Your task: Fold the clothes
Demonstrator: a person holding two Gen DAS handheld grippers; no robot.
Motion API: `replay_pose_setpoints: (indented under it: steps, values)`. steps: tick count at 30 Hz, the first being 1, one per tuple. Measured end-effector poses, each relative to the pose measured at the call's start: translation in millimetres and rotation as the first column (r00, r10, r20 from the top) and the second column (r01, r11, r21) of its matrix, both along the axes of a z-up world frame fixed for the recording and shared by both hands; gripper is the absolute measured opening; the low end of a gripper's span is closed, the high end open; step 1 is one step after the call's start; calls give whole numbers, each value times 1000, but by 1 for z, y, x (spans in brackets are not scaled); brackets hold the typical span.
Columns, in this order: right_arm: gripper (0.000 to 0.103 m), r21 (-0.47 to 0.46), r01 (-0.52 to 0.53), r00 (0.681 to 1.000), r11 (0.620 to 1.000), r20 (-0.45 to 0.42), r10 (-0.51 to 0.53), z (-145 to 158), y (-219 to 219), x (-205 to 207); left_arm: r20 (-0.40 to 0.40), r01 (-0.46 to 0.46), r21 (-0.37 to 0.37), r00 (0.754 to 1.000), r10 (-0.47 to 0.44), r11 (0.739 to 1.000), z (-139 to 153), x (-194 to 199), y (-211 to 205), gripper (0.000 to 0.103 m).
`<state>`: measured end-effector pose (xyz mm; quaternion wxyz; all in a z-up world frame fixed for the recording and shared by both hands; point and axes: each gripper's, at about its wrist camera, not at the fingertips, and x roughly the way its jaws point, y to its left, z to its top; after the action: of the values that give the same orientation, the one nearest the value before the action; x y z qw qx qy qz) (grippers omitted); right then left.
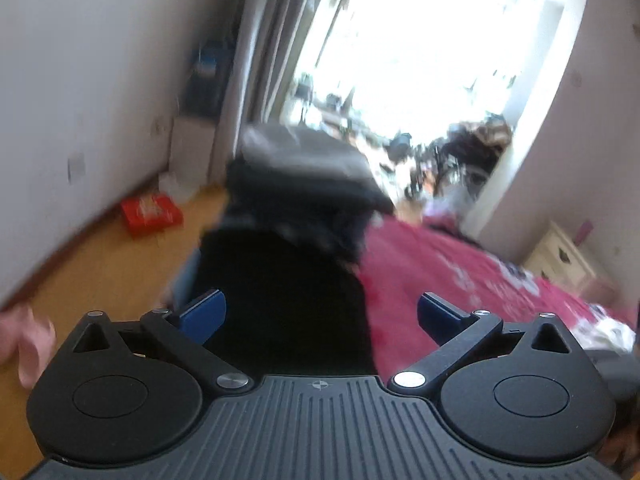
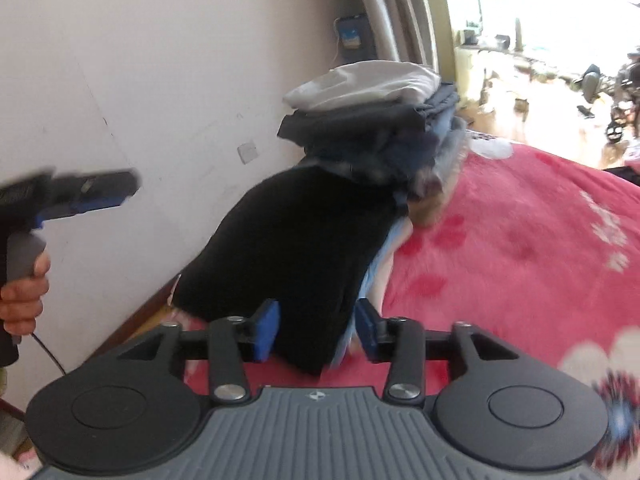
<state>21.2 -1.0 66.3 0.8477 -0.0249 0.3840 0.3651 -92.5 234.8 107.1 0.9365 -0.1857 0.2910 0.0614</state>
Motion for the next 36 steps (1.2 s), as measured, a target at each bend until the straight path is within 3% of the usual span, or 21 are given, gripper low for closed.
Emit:
replay_pose_setpoints:
  steps: [3,5,9,12,16,21,25,36]
  values:
    - [63,-3,71,997,997,3,-71,-4,-9,-41,14,4,45,1000,-5,999,-1,-14,-23,103]
    - [65,1,131,990,991,-50,-131,-7,-14,-58,18,9,64,1000,-10,998,-3,-24,-34,103]
    - [68,-59,192,980,980,-38,-194,-4,-13,-76,-11,9,89,1000,-8,996,-4,-37,-49,103]
    - [73,-49,245,969,968,-27,-246,5,-15,-84,-21,-5,95,1000,7,995,0,-44,-56,103]
    - [77,-42,258,966,965,15,-258,15,-17,-97,-12,-33,143,999,35,989,8,-56,-68,103]
    - [92,-34,271,961,962,69,-268,27,-19,-112,-26,-77,221,996,85,972,11,-60,-80,103]
    - [94,-27,281,955,959,111,-276,36,-21,-125,-31,-106,264,992,118,959,13,-61,-88,103]
    - [98,-22,325,940,946,116,-320,43,-30,-128,7,-121,339,992,127,933,17,-63,-109,103]
